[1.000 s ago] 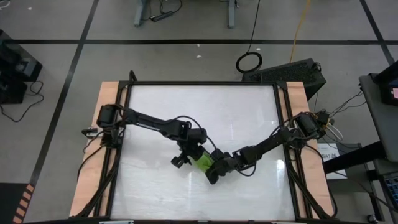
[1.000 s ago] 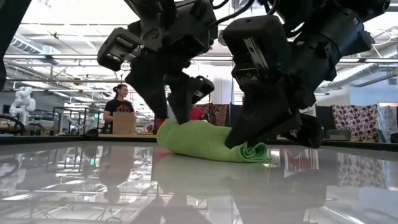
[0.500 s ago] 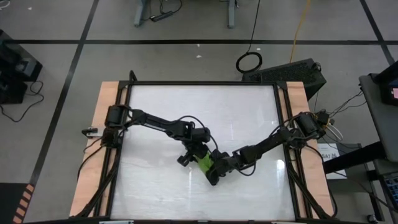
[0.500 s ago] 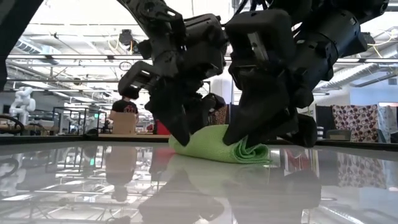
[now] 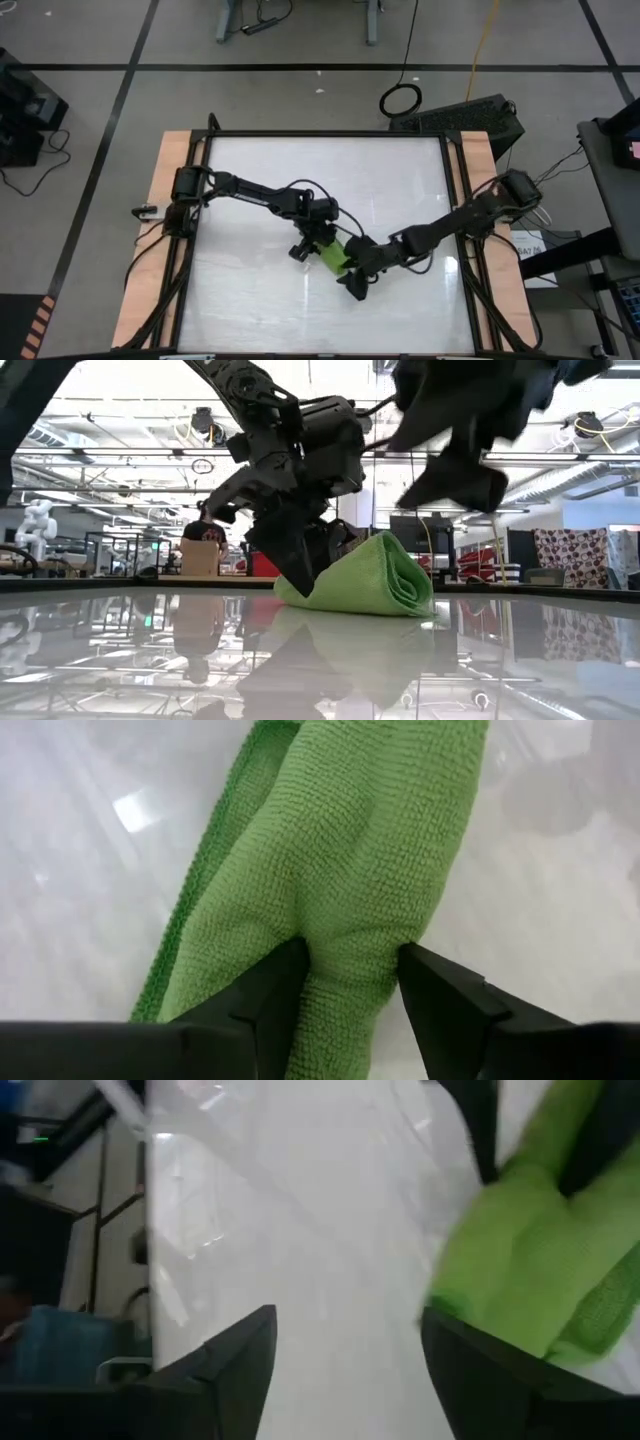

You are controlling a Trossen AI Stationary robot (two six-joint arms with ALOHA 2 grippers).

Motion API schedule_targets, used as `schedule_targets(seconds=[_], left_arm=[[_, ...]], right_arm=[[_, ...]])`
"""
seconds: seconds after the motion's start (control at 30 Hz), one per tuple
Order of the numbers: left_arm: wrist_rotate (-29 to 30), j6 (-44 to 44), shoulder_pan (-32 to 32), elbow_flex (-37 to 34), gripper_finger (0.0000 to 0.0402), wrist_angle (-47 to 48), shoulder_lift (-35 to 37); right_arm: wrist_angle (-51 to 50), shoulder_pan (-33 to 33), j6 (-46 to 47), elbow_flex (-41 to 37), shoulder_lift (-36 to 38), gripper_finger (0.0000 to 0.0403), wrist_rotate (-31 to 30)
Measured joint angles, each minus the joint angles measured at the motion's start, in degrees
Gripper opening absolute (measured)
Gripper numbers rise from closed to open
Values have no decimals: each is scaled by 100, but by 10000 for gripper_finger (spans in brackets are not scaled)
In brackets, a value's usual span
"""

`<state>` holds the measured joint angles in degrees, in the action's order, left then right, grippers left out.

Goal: Roll towel
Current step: Roll the green microfiber cloth, then return to Home Position

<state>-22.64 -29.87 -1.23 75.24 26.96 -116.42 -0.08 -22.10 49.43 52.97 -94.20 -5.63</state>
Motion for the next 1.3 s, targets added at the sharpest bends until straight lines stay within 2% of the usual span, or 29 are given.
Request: schedule_targets(seconds=[0.13,0.43,0.57,0.8,1.07,1.3], left_arm=[[-12,778,-271,-2,176,20,-2],[-427,2179,-612,36,176,18,-18],[-408,2756,-704,260,176,-17,-11],[-512,2915,-785,849,176,349,350],[-409,2458,-709,1071,176,586,1529],[280,2058,-526,1071,176,611,3070]], right_arm=[[-714,-163,-116,11,555,244,-158],[-2678,-735,446,7,1650,224,-1080],[-3095,-976,642,8,2044,215,-1442],[-3250,-1414,459,9,2494,210,-1942],[-3099,-1960,-628,7,2972,210,-2991],[-3101,-1717,-1799,7,4027,210,-3071]])
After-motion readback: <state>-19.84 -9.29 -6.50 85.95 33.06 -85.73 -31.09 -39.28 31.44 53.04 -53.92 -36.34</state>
